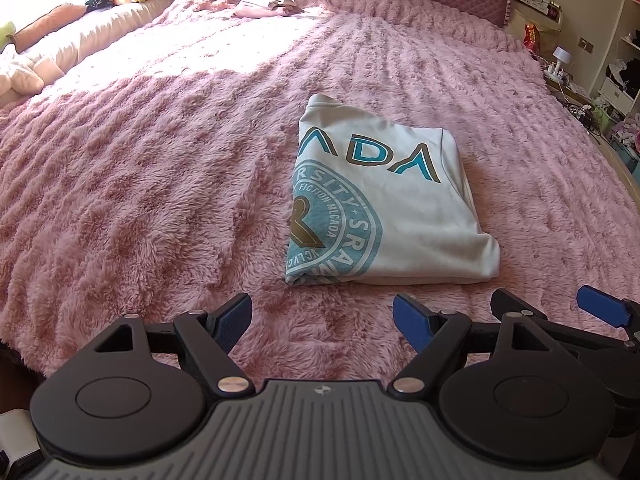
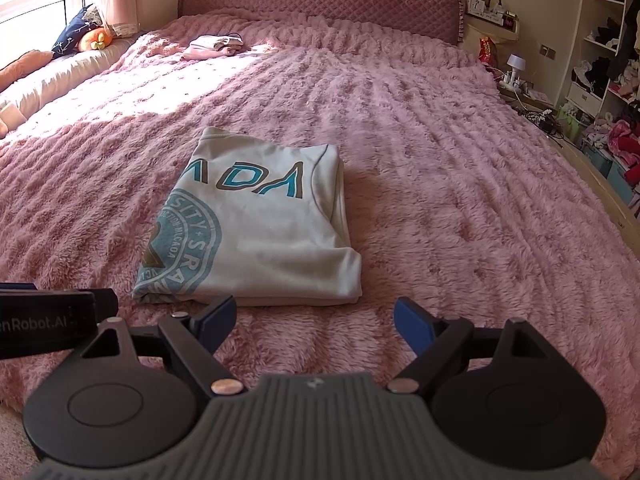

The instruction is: Fold small clothes

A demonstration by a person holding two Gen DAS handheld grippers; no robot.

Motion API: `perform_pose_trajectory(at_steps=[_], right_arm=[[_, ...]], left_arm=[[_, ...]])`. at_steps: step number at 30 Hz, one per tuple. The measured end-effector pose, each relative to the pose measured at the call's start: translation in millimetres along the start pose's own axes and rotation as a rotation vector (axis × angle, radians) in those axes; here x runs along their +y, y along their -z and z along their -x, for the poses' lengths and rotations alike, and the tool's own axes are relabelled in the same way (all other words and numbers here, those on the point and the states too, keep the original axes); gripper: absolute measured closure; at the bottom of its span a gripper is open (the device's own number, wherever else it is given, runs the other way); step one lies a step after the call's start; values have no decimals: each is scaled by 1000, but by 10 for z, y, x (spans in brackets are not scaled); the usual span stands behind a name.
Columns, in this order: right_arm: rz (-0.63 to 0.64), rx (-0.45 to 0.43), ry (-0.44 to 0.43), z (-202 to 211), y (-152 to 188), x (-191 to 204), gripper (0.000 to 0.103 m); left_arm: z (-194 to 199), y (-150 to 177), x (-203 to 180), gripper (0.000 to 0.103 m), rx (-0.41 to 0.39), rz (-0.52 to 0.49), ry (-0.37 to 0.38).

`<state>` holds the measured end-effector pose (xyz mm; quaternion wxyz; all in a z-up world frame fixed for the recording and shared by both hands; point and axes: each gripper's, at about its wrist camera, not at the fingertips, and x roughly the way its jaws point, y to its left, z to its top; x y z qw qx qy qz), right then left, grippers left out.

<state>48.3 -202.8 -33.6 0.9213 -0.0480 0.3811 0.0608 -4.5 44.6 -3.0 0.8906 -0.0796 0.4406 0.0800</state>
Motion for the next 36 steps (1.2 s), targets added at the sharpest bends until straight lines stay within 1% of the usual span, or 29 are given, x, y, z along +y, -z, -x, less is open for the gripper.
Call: perform_pose_trajectory(at_steps=[16, 21, 27, 29, 32, 36], right_arm=[[3, -1, 4, -3, -21, 36, 21], [10, 5, 11, -14, -18, 52, 21], [-4, 8, 7, -31, -9, 36, 21], [-5, 10, 15, -40, -5, 27, 21], [-8, 12, 17, -47, -11, 13, 21], [-7, 11, 19, -62, -18, 6, 21]], left_arm=[[23, -5, 13, 9, -10, -5, -1], [22, 2, -1, 9, -15, -17, -18], [22, 16, -11, 9, -60, -13, -19], [10, 15, -21, 10, -69, -12, -8], [-12, 7, -20, 11, -67, -2, 9], [9, 19, -45, 15, -96, -20, 19]])
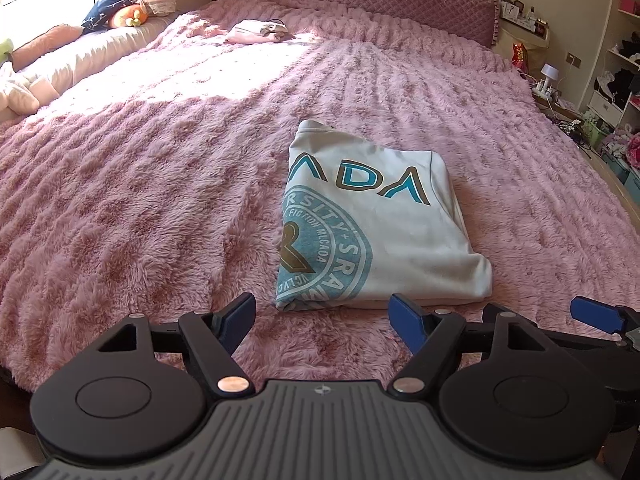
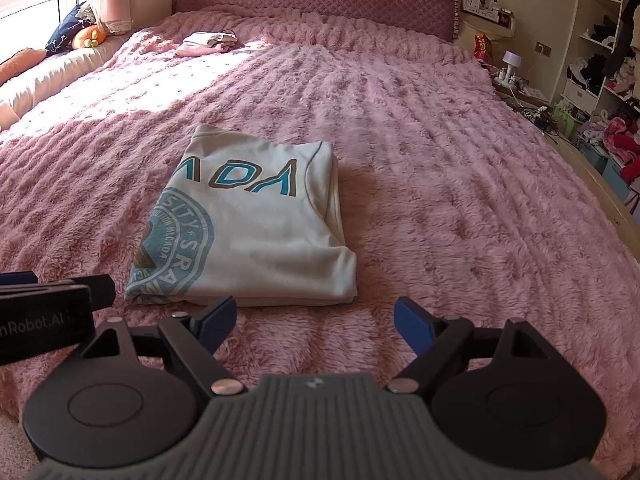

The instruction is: Fold small clothes

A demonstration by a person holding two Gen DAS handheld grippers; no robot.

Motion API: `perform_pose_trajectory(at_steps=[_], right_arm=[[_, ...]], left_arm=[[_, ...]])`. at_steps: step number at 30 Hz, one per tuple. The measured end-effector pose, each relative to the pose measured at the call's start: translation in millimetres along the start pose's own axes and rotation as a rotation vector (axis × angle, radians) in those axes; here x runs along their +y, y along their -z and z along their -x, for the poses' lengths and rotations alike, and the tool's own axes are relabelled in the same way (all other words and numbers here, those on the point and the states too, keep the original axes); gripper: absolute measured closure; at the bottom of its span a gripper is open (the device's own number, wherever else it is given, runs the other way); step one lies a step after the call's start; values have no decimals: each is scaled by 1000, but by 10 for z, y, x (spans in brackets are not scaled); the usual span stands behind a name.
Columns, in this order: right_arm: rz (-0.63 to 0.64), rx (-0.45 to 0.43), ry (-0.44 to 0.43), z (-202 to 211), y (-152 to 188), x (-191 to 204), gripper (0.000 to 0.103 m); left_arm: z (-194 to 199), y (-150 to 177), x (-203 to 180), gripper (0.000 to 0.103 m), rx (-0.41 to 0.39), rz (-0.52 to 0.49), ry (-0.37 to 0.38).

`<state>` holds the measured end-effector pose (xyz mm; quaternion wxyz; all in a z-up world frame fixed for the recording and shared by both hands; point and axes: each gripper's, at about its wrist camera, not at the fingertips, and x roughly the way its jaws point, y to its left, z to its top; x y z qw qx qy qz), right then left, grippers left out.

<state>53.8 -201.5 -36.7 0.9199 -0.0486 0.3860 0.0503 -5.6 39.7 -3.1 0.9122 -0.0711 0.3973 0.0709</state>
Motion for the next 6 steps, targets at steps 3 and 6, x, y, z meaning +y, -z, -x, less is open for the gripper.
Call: perform_pose_trajectory(at_steps=[3, 6], right_arm=[[-1, 3, 2, -9, -1, -3, 21], [5, 3, 1, -12, 1, 4, 21]], left_arm=[[3, -3, -20, 15, -4, -6, -9], [-8, -22, -21, 17, 14, 2, -17]])
